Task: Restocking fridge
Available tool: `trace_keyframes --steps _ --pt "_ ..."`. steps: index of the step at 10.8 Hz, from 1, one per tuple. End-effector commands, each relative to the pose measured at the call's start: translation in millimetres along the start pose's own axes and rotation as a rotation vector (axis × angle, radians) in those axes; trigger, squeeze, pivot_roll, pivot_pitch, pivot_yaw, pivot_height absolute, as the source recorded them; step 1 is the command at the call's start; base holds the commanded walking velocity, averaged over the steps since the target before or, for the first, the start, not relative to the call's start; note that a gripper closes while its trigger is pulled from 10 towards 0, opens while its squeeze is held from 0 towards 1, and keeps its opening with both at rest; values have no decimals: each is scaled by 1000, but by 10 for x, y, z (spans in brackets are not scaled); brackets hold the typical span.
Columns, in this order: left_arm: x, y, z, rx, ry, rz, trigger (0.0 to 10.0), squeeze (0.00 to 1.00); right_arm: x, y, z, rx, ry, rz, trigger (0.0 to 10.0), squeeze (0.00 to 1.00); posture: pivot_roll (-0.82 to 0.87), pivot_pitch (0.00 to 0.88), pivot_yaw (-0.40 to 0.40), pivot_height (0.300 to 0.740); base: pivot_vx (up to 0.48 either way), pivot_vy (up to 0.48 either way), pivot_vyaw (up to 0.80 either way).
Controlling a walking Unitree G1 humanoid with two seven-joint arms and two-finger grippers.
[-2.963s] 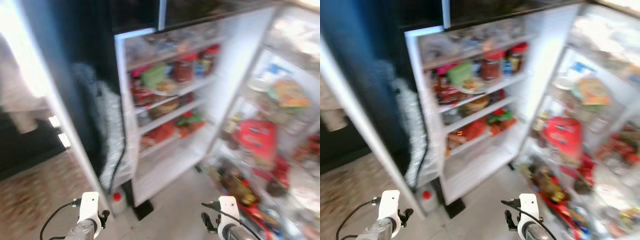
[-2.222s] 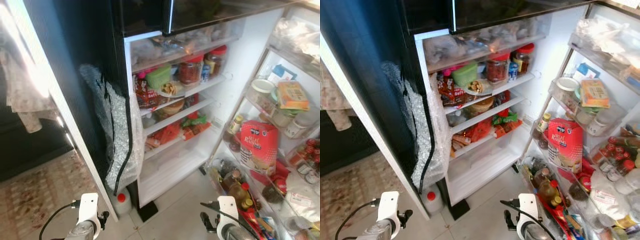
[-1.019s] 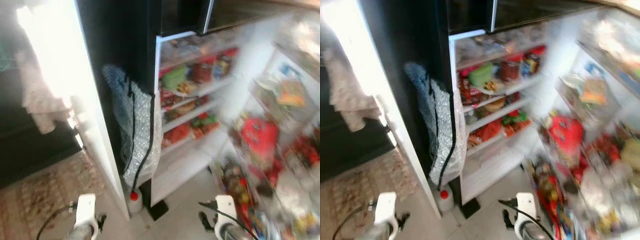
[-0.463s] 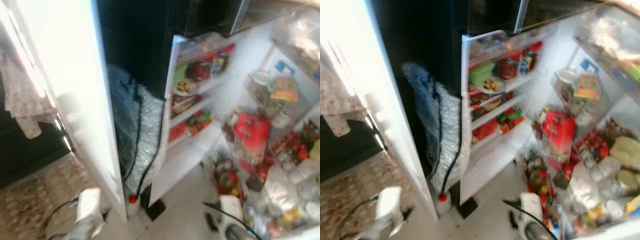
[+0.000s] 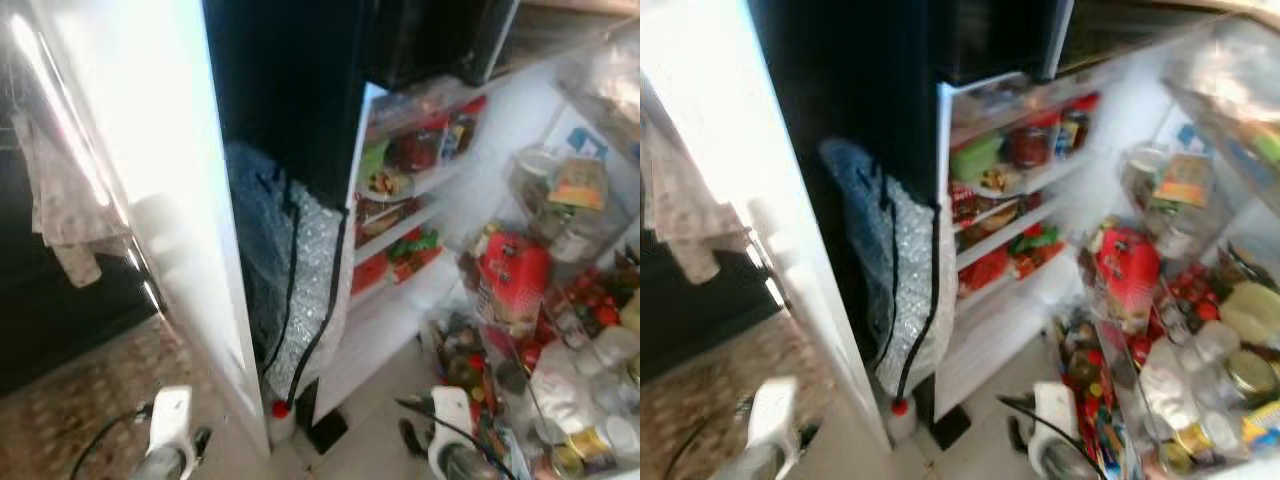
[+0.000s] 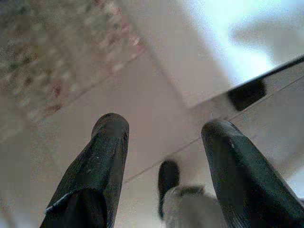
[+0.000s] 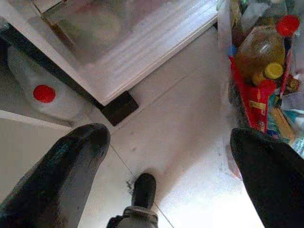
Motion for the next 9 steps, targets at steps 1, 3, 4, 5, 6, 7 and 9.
trace_keyframes --steps 1,3,4,5,6,7,9 --pt "64 -14 85 -21 -4 11 10000 0 -57 24 133 -34 -6 -11 10000 0 -43 0 -28 740 0 0 0" --pt "63 -13 88 -22 -1 11 10000 0 -52 26 151 -50 -4 -5 10000 0 -44 0 -29 740 0 0 0" --pt "68 -13 87 -22 1 14 10000 0 -28 28 175 -75 -1 14 10000 0 -43 0 -31 740 0 0 0" --pt "69 -14 86 -21 3 14 10000 0 -14 32 186 -88 -29 32 10000 0 -43 0 -31 740 0 0 0" --pt "68 -14 86 -20 4 14 10000 0 -16 32 187 -89 -27 30 10000 0 -43 0 -31 740 0 0 0" --pt "72 -14 88 -20 4 14 10000 0 -15 31 192 -91 -23 27 10000 0 -42 0 -33 740 0 0 0" --pt "72 -15 89 -20 2 14 10000 0 -15 32 197 -97 -21 28 10000 0 -44 0 -33 740 0 0 0"
Point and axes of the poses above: a point about 5 cm out from each wrist's last joint towards the gripper, its own y axis pointing back from the gripper into the wrist, its own x axis along the axis of the wrist's last joint, z = x × y, the point moved 5 cm from there along -y, pointing out of the wrist towards the gripper, and after that the axes turned 7 degrees about -y, right-handed, at the moved point
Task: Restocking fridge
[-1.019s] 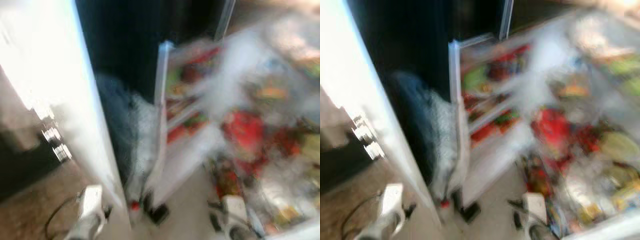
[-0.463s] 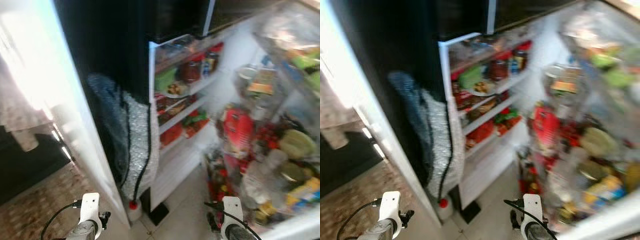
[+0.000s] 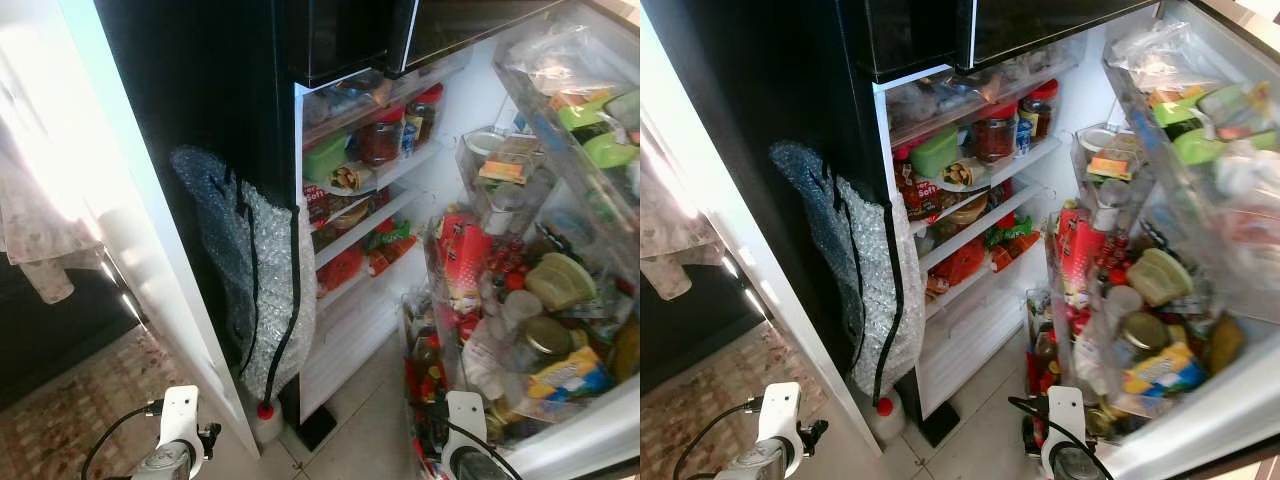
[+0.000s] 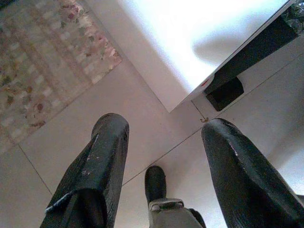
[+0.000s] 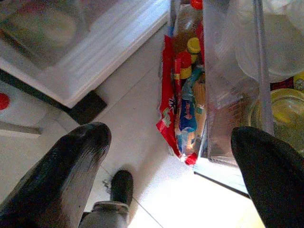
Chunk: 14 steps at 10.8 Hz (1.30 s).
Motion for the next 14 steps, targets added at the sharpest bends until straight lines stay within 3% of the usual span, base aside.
trace_keyframes --steps 1,4,11,14 --pt "-27 3 -21 4 -2 -12 10000 0 5 0 28 -11 -14 1 10000 0 -44 0 -33 740 0 0 0" --pt "-25 3 -18 1 -6 -11 10000 0 -7 0 -7 22 -24 -10 10000 0 -46 0 -31 740 -345 0 0" --pt "-37 2 -18 3 -24 -23 10000 0 4 0 16 5 -25 0 10000 0 -47 0 -34 740 0 0 0" --pt "-41 3 -26 4 -30 -24 10000 0 2 43 225 -222 -141 60 10000 0 -50 0 -33 740 0 0 0"
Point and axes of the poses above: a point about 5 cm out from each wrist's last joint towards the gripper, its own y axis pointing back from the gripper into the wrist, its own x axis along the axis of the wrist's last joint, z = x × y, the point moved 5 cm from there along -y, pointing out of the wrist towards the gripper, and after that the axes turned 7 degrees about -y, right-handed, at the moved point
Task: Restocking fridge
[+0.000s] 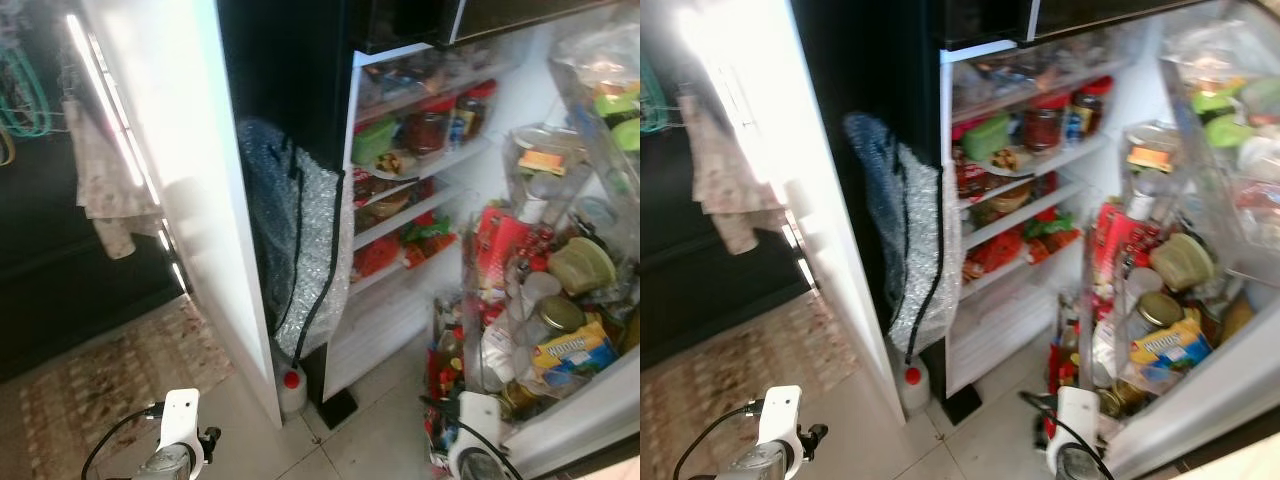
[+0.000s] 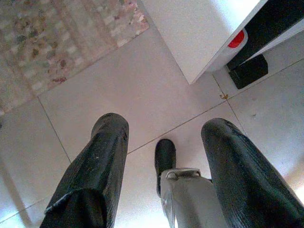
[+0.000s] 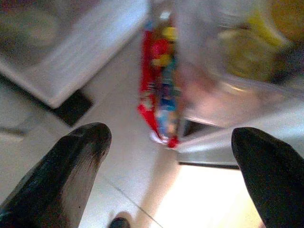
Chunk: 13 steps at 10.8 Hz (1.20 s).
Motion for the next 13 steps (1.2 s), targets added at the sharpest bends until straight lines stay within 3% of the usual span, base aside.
trace_keyframes --steps 1,2,6,7,10,13 --pt "-5 2 -27 6 -19 -1 10000 0 -9 12 55 -59 -27 15 10000 0 -51 0 -32 740 0 0 0" --pt "-8 3 -28 6 -23 -2 10000 0 18 19 78 -88 -22 42 10000 0 -55 0 -31 740 0 0 0" --pt "-27 6 -29 9 -19 -5 10000 0 -16 12 -53 43 -11 7 10000 0 -58 0 -28 740 0 0 0" --pt "-28 6 -31 10 -20 -5 10000 0 -8 9 -85 80 41 5 10000 0 -59 0 -29 740 0 0 0" --pt "-13 4 -42 16 -17 -2 10000 0 -4 6 -101 93 52 -2 10000 0 -53 0 -29 740 0 0 0" --pt "-9 3 -52 20 -21 -3 10000 0 89 11 -110 96 59 65 10000 0 -51 0 -24 740 0 0 0"
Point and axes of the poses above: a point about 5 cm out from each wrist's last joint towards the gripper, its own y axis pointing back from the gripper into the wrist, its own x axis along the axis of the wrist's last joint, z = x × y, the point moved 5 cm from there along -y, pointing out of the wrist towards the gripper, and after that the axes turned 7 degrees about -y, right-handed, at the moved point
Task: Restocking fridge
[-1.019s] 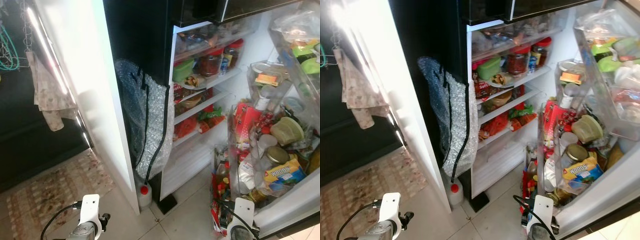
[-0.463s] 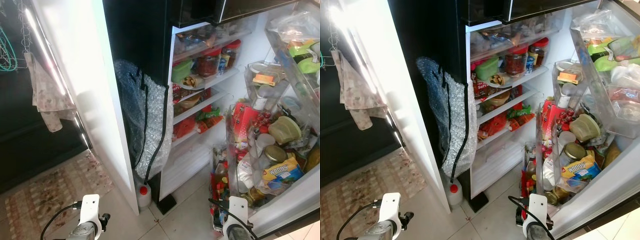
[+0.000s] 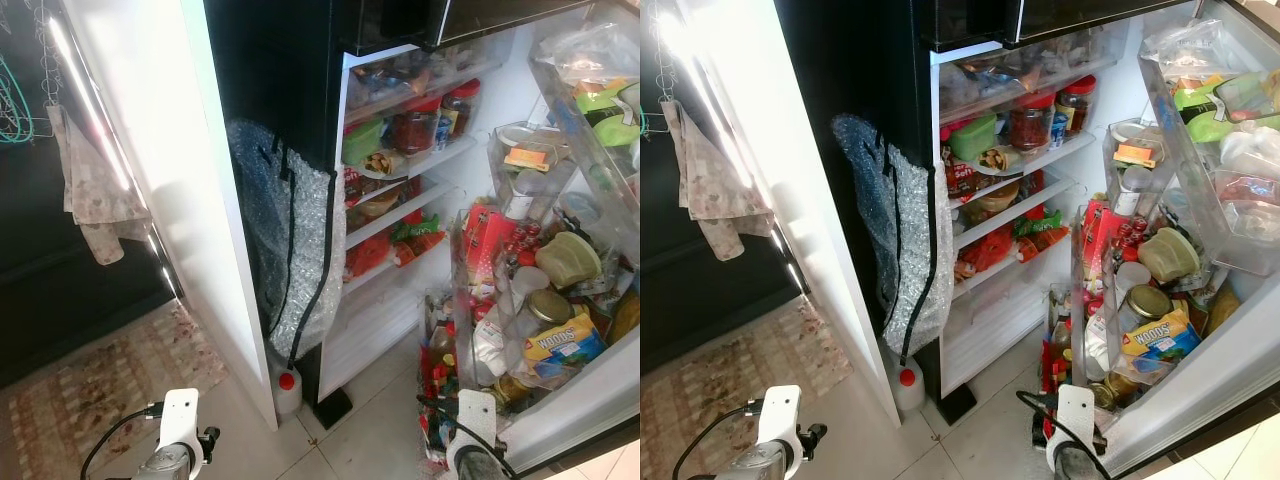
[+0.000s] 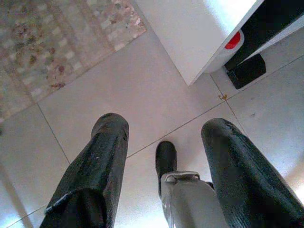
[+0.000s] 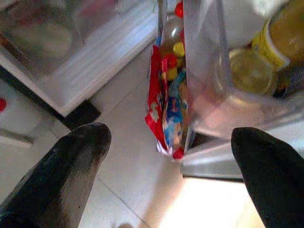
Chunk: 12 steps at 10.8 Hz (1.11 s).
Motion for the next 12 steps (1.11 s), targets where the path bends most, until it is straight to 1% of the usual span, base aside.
trace_keyframes --steps 1,2,4,5,6,7,8,9,10,11,12 --pt "-3 3 -46 13 -20 -1 10000 0 46 -1 -3 11 10 29 10000 0 -51 0 -25 740 0 0 0" --pt "0 2 -47 13 -20 0 10000 0 67 -1 -15 21 22 41 10000 0 -52 0 -27 740 0 0 0" --pt "0 2 -46 14 -18 1 10000 0 93 2 -28 33 11 61 10000 0 -52 0 -30 740 0 0 0" --pt "-2 3 -49 14 -19 0 10000 0 142 10 -28 30 12 100 10000 0 -54 0 -29 740 0 0 0" --pt "-8 3 -51 14 -26 -3 10000 0 205 26 -34 35 -15 153 10000 0 -69 0 -26 740 0 0 0" --pt "-9 3 -50 12 -31 -4 10000 0 247 32 -68 67 1 178 10000 0 -69 0 -26 740 0 0 0" --pt "-5 2 -45 10 -30 -2 10000 0 266 32 -120 117 29 182 10000 0 -69 0 -28 740 0 0 0" --pt "-3 2 -44 11 -26 -1 10000 0 256 30 -147 142 33 170 10000 0 -66 0 -32 740 0 0 0" --pt "-6 3 -42 10 -24 -2 10000 0 257 32 -177 171 66 167 10000 0 -64 0 -32 740 0 0 0" --pt "-10 3 -42 8 -27 -4 10000 0 1181 -37 -212 207 16 400 10000 0 -67 0 -28 740 0 0 0" --pt "-12 3 -45 8 -29 -5 10000 0 1720 10 -218 218 11 537 10000 0 -71 0 -25 740 0 0 0"
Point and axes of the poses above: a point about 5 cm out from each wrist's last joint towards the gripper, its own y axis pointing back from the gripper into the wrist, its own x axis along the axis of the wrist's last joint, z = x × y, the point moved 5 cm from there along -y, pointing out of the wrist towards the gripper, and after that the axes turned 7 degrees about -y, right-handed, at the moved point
